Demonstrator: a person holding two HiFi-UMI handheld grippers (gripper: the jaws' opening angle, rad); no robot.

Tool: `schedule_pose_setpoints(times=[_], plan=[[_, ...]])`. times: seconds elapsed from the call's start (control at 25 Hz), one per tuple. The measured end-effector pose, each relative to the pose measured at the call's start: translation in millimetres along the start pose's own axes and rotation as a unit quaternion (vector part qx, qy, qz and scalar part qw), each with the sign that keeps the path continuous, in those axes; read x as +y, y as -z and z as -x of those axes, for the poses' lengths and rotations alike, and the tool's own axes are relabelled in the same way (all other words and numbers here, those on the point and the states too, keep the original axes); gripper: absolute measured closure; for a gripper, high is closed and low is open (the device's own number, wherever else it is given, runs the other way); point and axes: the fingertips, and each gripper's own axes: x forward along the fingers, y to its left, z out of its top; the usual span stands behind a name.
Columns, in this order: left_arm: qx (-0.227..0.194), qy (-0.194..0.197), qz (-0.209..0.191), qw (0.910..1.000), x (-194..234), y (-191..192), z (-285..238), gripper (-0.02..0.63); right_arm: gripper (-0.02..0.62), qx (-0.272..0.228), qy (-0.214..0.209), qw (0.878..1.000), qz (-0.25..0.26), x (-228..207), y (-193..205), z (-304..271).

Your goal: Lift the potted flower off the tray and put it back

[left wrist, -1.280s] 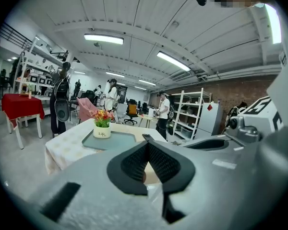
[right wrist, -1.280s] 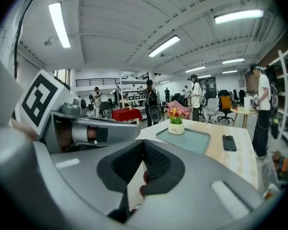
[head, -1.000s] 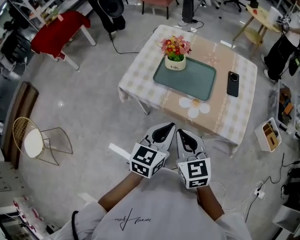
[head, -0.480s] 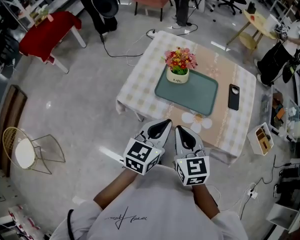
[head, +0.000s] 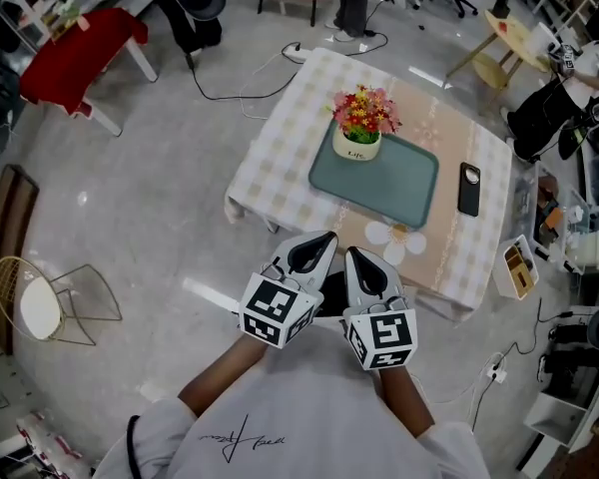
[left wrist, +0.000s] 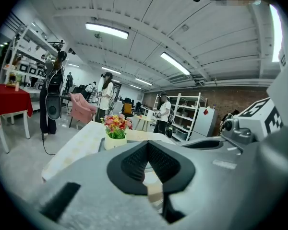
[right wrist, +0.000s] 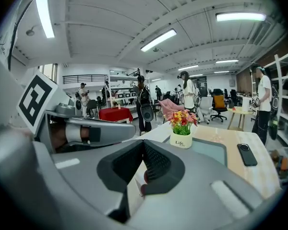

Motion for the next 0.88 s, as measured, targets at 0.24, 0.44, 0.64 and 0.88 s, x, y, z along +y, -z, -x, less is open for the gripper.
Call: schedule_pose_setpoints(times=[0.24, 0.44, 0.64, 0.88], plan=[[-0.003, -0.002, 0.013, 0.9999, 12.3, -2.6, 2.2, 0.607, 0.588, 0.006, -0.004, 1.0, 0.008, 6.3, -2.1, -5.1], [-0.01, -0.001, 0.017, 0.9998, 17.1, -7.9, -3.8, 0.607, 0.588, 0.003, 0.005, 1.0, 0.013, 0.7, -6.3, -2.7], [-0.011, -0.002, 0.015, 0.9998, 19.8, -7.6, -6.5, 0.607, 0.588, 0.004, 0.018, 1.0, 0.006, -10.9, -5.1, -4.6], [0.003, -0.008, 0.01, 0.9999, 30.8, -0.2, -14.7, 0.607, 0.588, 0.007, 0.014, 1.0, 0.0, -16.7, -1.4, -14.2]])
